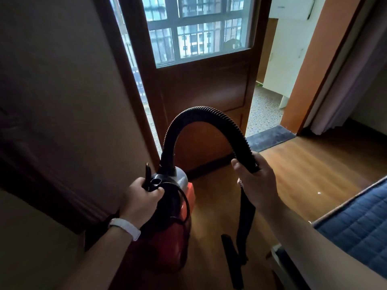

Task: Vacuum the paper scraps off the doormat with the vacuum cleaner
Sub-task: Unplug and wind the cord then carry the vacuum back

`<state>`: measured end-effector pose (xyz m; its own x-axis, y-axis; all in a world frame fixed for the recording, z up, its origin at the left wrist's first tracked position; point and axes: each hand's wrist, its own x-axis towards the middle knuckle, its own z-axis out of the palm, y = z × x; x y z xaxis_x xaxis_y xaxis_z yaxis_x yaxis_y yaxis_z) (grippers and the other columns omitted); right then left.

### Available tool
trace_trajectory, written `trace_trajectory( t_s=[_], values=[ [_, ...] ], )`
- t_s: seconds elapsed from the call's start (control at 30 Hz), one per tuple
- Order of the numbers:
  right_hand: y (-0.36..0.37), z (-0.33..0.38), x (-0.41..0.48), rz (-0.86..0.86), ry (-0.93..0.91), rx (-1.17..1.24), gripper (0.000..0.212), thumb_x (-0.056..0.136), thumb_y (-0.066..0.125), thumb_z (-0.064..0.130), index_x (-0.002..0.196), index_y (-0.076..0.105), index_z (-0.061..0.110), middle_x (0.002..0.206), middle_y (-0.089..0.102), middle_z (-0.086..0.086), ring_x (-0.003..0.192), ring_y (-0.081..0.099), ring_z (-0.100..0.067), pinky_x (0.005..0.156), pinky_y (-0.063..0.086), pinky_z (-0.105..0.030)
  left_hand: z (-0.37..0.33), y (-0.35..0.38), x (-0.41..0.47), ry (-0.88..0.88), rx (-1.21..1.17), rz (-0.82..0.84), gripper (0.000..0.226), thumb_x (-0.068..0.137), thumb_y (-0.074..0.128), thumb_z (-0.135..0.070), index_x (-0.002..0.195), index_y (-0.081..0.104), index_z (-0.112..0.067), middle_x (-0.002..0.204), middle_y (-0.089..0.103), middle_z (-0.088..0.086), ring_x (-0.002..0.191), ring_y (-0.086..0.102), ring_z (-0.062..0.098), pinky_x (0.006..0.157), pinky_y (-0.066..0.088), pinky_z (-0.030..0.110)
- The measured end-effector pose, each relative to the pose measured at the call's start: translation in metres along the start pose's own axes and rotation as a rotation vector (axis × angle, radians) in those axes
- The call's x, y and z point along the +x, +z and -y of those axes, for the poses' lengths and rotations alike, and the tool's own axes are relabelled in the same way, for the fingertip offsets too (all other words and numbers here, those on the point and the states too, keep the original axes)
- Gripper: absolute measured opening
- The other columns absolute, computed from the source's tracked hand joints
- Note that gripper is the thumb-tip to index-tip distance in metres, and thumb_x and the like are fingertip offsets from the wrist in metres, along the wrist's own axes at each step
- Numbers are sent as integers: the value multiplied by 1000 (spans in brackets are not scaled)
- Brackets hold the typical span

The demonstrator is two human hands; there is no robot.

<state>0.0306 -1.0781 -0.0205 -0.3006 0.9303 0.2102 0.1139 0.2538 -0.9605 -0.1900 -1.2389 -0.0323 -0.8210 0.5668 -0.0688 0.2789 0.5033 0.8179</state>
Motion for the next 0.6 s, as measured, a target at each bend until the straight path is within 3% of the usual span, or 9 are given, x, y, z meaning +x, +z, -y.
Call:
trace_trajectory(
  t_s=[0.1, 0.27, 0.43, 0.5, 0.6],
  values=[
    [9, -9, 30, -54, 1, -35, 17, 88, 73, 27, 78, 60, 31, 61, 62, -2, 52, 61, -17, 52, 48, -30, -9, 15, 32, 22, -8, 38, 9, 77, 70, -18, 74, 62, -15, 64, 68, 4, 58, 67, 24, 53, 56, 37],
    [29, -32, 82, -119, 23, -100, 17, 87, 74, 29, 79, 60, 31, 60, 61, 2, 53, 61, -19, 55, 51, -36, -18, 43, 110, 11, -4, 126, 10, 72, 70, -27, 71, 63, -18, 62, 69, 2, 54, 67, 23, 54, 58, 41],
    [56, -41, 142, -245, 27, -157, 19, 85, 71, 37, 79, 56, 27, 59, 60, -5, 49, 60, -20, 49, 46, -28, -32, 74, 194, 87, 18, 232, 14, 71, 71, -32, 75, 64, -21, 64, 69, 0, 60, 66, 18, 59, 56, 40],
    [69, -39, 166, -263, 21, -175, 20, 89, 73, 32, 80, 56, 25, 63, 61, -7, 50, 60, -22, 46, 45, -24, -42, 82, 230, 98, 9, 259, 12, 72, 71, -30, 77, 63, -22, 64, 69, 0, 61, 66, 17, 61, 56, 40],
    [84, -36, 203, -320, 1, -205, 16, 88, 72, 31, 83, 58, 27, 65, 63, -1, 53, 61, -20, 49, 44, -22, -62, 95, 286, 139, 4, 303, 13, 72, 71, -30, 75, 60, -23, 63, 68, 0, 59, 66, 18, 58, 55, 38]
  ],
)
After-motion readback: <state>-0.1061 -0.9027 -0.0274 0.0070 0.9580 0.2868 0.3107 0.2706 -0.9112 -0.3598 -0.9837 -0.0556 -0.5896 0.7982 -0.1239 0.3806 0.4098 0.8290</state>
